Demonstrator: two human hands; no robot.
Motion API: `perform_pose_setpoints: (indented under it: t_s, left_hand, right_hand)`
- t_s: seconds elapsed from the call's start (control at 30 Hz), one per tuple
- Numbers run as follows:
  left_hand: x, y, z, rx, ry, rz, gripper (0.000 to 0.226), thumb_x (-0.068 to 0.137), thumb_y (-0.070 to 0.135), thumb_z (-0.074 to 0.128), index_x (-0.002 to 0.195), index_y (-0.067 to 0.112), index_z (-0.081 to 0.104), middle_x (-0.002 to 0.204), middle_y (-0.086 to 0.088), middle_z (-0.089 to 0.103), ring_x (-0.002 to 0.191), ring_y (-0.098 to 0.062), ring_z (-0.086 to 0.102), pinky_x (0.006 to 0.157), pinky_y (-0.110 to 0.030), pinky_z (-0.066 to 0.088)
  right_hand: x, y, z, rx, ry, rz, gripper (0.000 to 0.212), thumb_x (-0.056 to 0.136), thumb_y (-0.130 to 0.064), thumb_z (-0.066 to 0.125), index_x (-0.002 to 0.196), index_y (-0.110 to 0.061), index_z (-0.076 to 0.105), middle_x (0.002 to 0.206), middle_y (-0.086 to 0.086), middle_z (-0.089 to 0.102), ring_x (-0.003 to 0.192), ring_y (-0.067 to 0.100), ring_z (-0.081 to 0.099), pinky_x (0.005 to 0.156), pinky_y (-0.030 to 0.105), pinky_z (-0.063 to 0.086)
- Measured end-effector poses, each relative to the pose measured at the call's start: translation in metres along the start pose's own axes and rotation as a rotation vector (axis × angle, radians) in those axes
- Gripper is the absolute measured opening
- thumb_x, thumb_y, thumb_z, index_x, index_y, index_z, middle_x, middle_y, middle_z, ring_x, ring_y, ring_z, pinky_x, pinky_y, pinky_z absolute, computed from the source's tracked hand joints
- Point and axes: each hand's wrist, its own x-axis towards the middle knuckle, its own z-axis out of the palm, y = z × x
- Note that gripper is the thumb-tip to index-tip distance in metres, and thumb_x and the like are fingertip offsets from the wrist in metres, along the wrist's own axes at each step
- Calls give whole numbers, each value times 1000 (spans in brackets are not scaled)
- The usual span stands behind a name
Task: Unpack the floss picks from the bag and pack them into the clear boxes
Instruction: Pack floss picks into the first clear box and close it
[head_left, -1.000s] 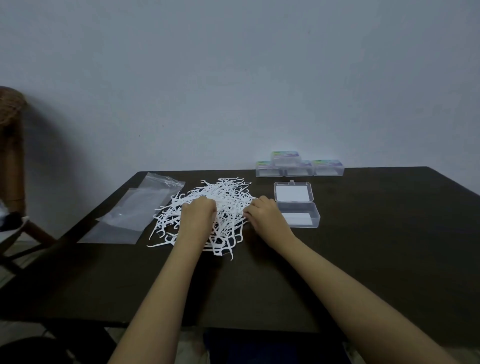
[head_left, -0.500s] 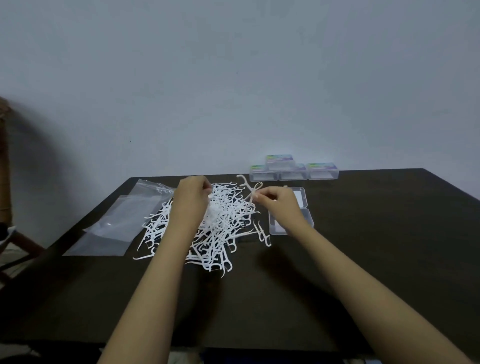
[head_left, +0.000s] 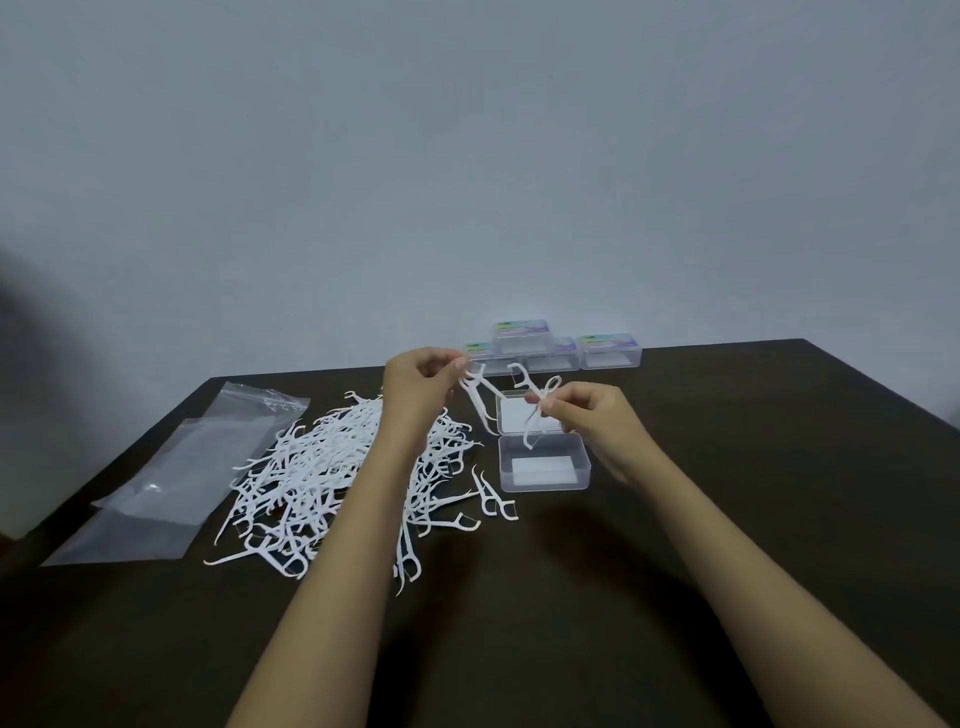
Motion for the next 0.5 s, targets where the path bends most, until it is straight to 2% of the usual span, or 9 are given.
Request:
perform_pose_setpoints:
  t_s: [0.07, 0.17, 0.3, 0.5]
  left_hand:
    - [-2, -4, 14, -63, -13, -71, 7, 86, 5, 62, 92, 5, 66, 67, 0, 59, 58, -8, 49, 50, -10, 42]
    - [-6, -13, 32, -106, -24, -181, 12, 86, 5, 62, 97, 1, 67, 68, -1, 60, 54, -9, 48, 49, -13, 44]
    - [-17, -26, 46, -133, -33, -276, 10, 86, 6, 62, 95, 3, 67, 70, -6, 62, 52, -10, 53, 44, -12, 44]
    - [-22, -40, 49, -56, -75, -268, 5, 84, -3, 62, 86, 1, 66, 68, -8, 64, 44, -4, 61, 53, -15, 54]
  right_hand:
    - [0, 4, -6, 56, 19, 7, 15, 88, -11, 59, 75, -6, 62, 83, -3, 69, 80, 9, 62, 56, 10, 46]
    - [2, 8, -14, 68, 46, 23, 16, 88, -9, 58, 73, -5, 59, 81, 0, 70, 70, 8, 60, 54, 8, 45]
    - [4, 12, -20, -26, -14, 19, 16, 86, -5, 60, 71, -9, 60, 81, 5, 69, 69, 6, 61, 58, 9, 46]
    - [8, 17, -21, -232, -112, -39, 15, 80, -1, 66, 75, -12, 59, 75, 1, 66, 69, 7, 63, 67, 13, 51]
